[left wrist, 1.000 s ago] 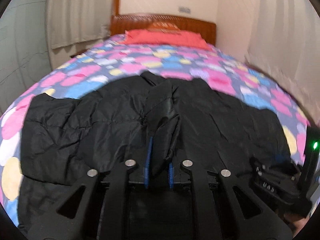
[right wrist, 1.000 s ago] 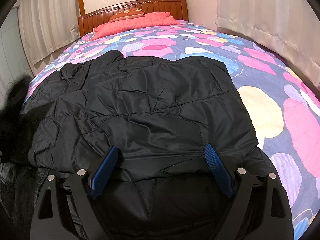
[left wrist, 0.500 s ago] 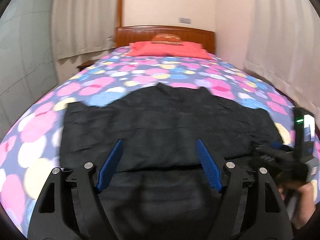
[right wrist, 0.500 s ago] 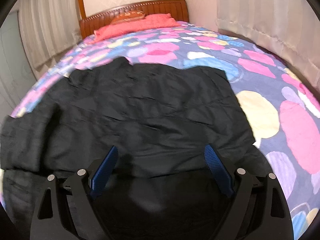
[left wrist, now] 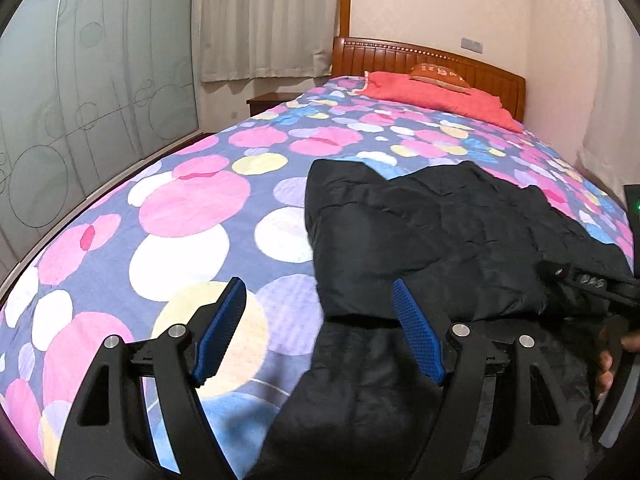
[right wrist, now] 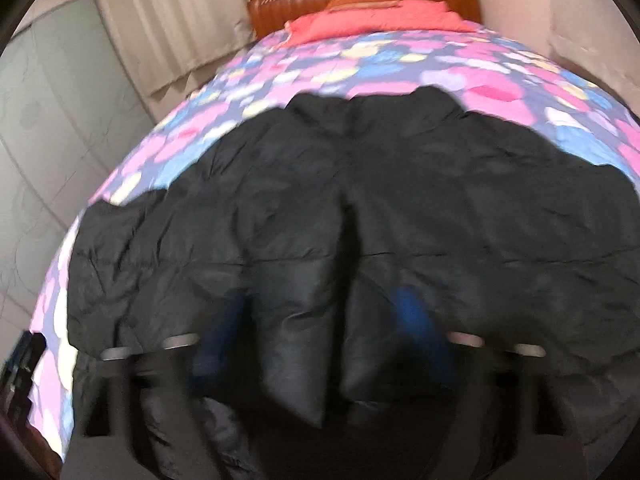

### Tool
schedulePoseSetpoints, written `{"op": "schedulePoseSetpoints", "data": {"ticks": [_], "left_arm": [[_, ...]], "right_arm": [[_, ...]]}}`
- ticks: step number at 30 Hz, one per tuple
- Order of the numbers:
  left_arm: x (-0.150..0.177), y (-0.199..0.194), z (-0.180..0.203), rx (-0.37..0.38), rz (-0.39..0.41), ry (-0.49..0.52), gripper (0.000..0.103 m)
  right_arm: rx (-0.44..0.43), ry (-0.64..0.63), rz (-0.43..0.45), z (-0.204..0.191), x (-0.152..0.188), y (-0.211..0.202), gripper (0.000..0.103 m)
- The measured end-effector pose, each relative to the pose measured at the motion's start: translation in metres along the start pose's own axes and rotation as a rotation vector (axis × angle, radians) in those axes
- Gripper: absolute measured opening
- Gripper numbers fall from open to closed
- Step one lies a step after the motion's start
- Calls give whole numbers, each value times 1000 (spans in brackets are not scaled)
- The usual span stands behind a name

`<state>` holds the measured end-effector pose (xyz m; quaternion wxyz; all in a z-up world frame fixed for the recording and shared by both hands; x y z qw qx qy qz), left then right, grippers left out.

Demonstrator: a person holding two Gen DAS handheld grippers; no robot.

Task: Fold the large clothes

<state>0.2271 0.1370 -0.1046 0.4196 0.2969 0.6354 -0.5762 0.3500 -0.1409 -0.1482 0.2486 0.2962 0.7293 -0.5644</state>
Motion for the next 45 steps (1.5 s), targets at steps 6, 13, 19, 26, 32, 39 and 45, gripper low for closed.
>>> {"op": "schedulePoseSetpoints", "data": {"ticks": [6, 13, 19, 26, 32, 39, 45], "left_arm": [[-2, 6, -2, 13, -3, -10, 75], [-10, 16, 13, 46, -9, -14, 75], [-7, 29, 32, 64, -31, 10, 75], [-1, 46, 41, 79, -83, 3, 75], [-25, 64, 64, 91, -53, 24, 75], [-36, 126, 96, 66, -119, 44, 76], [-9, 155, 97, 72, -248, 57, 74]], "right_arm": [[4, -18, 92, 3, -15, -25, 20], [148, 14, 152, 74, -28, -56, 19], [270, 99, 134, 146, -15, -65, 19], [233, 173, 60, 183, 4, -54, 25], [310, 139, 171, 166, -24, -82, 46], [264, 72, 107, 149, -34, -26, 46], [312, 14, 68, 143, -26, -13, 47]]}}
Point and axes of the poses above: each gripper's, at about its wrist camera, not at the fingertips, and y roughly the way its jaws point, z to its right, x to its underside, the point moved 5 cm from there along y, roughly the way its jaws point, and after that the axes turned 8 degrees about z, right-handed, at the moved point
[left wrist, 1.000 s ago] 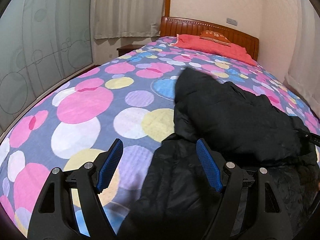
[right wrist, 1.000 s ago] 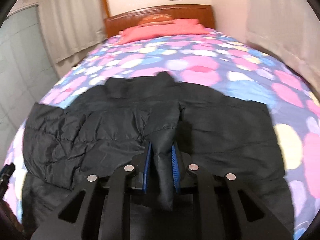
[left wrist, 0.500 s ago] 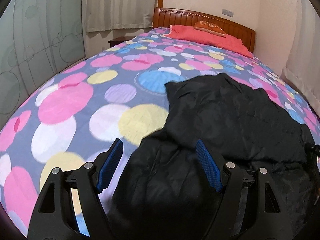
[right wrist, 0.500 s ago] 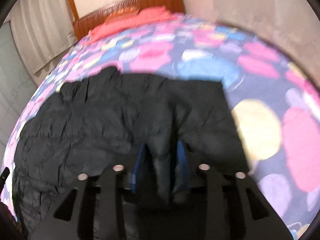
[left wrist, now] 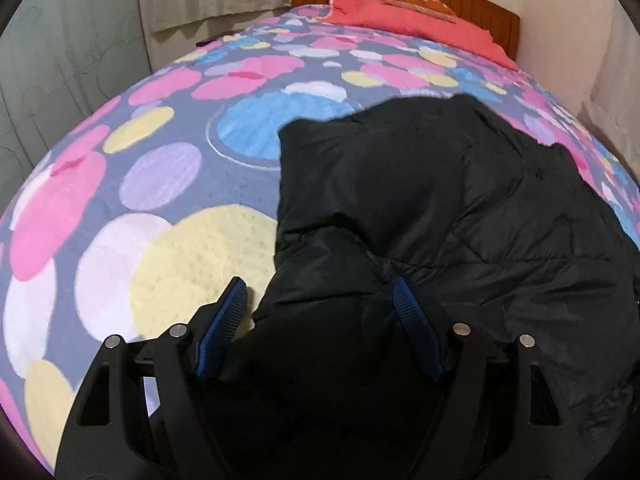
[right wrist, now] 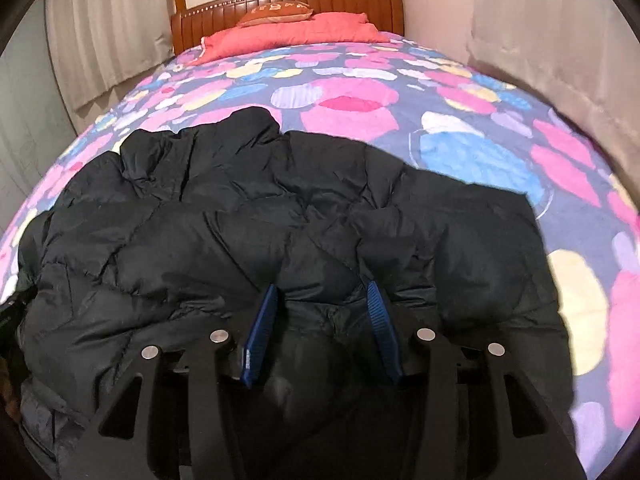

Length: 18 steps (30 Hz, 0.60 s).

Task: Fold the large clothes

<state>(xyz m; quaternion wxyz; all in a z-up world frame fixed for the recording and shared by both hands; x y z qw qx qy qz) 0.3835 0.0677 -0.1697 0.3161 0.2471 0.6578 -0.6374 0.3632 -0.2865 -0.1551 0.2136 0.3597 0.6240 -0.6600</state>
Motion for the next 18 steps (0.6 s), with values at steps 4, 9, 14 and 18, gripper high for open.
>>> {"op": "schedulePoseSetpoints", "data": {"ticks": [4, 9, 14, 18], "left_arm": [[-17, -33, 5, -21, 116, -15, 74], [-18, -12, 40, 44, 77, 48, 81], [-9, -13, 48, 26, 62, 100, 80], [-1, -28, 37, 14, 104, 94, 80]], "right_arm": [[-35, 2, 67, -13, -16, -18, 48], [-97, -69, 7, -49, -10, 13, 56], [-93, -70, 6, -44, -7, 0, 57], [2, -65, 34, -19, 16, -20, 57]]}}
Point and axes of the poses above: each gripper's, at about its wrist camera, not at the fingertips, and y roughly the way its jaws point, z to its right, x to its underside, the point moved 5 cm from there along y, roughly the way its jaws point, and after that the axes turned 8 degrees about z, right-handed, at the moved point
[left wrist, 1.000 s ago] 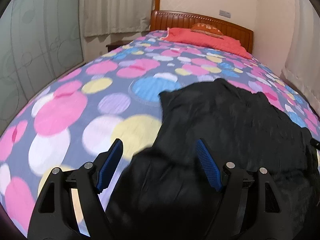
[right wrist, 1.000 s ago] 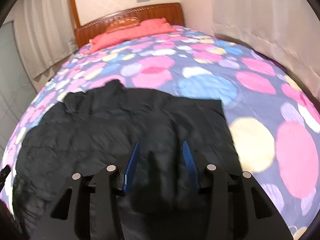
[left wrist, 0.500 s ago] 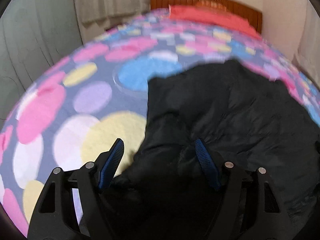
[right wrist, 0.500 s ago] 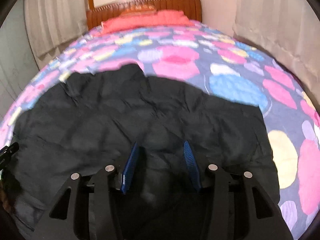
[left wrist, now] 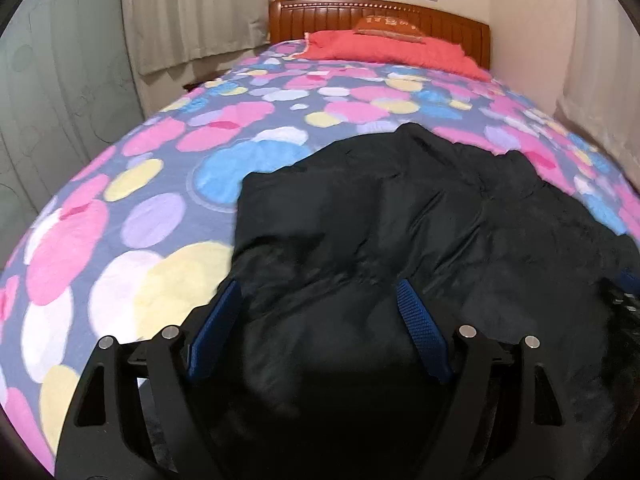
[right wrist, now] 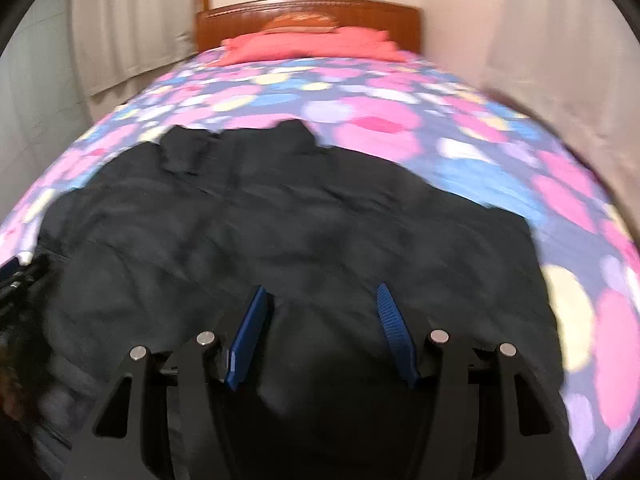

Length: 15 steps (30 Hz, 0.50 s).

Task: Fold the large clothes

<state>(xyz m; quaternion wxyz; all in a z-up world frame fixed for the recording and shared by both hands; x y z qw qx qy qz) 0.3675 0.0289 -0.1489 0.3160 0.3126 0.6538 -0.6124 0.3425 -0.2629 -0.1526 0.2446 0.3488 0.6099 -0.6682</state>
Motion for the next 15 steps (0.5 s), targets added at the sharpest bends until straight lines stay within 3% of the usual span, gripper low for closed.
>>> {"op": "schedulePoseSetpoints", "data": {"ticks": [2, 5, 9, 11, 15], "left_arm": [[15, 24, 6, 19, -84, 42, 81], [9, 13, 3, 8, -68, 38, 80], [18, -31, -16, 73, -46, -1, 81], [32, -51, -32, 86, -57, -33, 82], [77, -94, -73, 116, -120, -137, 83]], "right_arm": [[-30, 18, -16, 1, 13, 12, 58], [-46, 42, -23, 5, 5, -2, 58], [-68, 87, 5, 24, 13, -43, 63], [-56, 105, 9, 44, 29, -70, 72], [-18, 160, -44, 97, 77, -115, 72]]}}
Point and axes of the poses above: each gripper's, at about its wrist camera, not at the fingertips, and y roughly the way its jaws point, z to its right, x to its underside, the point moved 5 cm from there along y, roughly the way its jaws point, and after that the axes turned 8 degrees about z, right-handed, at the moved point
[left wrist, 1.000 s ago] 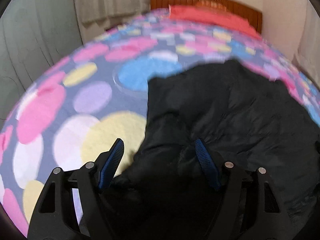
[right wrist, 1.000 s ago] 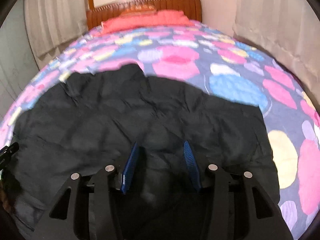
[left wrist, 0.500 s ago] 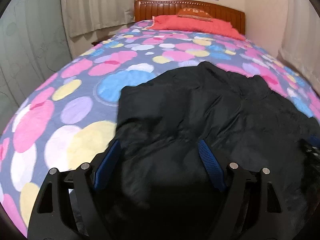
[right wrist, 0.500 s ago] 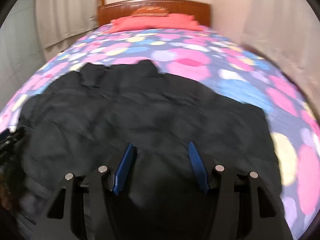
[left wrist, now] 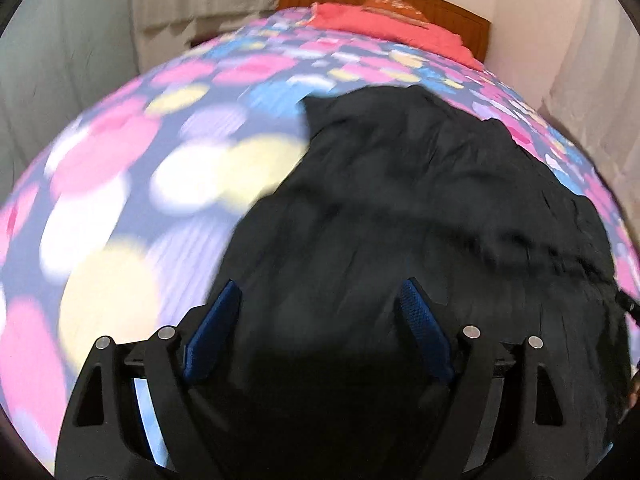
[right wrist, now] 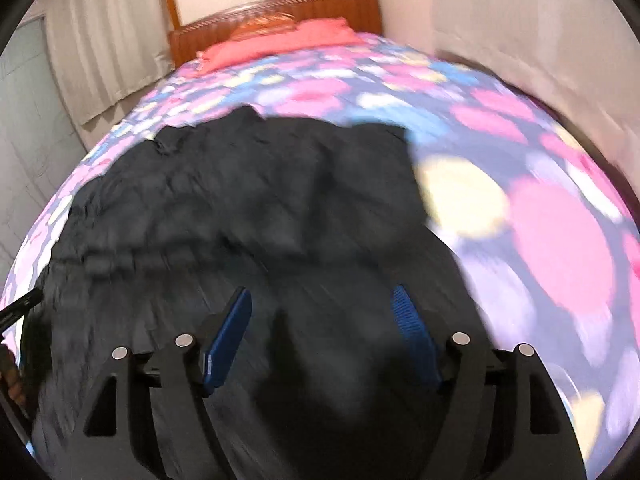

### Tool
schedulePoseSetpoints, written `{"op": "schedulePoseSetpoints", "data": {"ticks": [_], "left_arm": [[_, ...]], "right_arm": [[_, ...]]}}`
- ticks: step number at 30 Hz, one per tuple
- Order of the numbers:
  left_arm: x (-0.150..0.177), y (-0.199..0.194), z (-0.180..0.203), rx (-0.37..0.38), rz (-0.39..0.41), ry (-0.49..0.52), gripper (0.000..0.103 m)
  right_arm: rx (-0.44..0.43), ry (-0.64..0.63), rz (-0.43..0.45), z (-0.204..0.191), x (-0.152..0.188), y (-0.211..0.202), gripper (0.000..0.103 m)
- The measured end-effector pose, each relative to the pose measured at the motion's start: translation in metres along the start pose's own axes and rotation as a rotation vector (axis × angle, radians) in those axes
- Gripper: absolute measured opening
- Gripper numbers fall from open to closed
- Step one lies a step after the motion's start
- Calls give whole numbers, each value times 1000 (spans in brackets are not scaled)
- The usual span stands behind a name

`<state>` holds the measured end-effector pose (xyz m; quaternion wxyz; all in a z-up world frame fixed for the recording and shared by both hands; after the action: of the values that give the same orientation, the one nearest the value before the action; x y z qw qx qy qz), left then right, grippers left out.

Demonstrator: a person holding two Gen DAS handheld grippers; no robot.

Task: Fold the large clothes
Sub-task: 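Grasp the jacket hem with both grippers and lift it toward the collar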

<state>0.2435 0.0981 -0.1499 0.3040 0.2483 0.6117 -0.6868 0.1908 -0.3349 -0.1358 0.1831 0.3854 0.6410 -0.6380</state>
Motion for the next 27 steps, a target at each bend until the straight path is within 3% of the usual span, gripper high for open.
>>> {"op": "schedulePoseSetpoints", "data": {"ticks": [5, 10, 14, 17, 21, 25, 27], "left_arm": [[57, -47, -50, -44, -37, -96, 86], [103, -78, -70, -8, -58, -243, 90], [119, -97, -70, -23, -21, -338, 91], [127, -106, -68, -4, 1, -421, 91], [131, -104, -62, 67, 16, -532, 91], [131, -101, -59, 44, 43, -549, 92], [133, -105, -59, 78, 31, -581, 92]], "right_arm": [[78, 88, -40, 65, 48, -43, 73], [38, 234, -84, 100, 97, -68, 73], [-57, 371, -84, 102, 124, -78, 74], [-116, 393, -63, 89, 129, -85, 76], [-186, 410, -45, 68, 131, -84, 76], [-227, 456, -36, 63, 130, -83, 76], [-247, 466, -49, 63, 132, -86, 76]]}}
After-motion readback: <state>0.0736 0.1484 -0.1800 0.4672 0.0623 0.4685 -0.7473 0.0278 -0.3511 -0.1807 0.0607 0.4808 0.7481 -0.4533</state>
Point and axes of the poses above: each gripper's, at about its wrist camera, not at the fingertips, and y roughly the way its jaws point, z to its right, x to its underside, the point moved 5 cm from there along y, roughly the way its jaws point, and after that the axes turned 8 degrees about z, right-handed, at the moved point
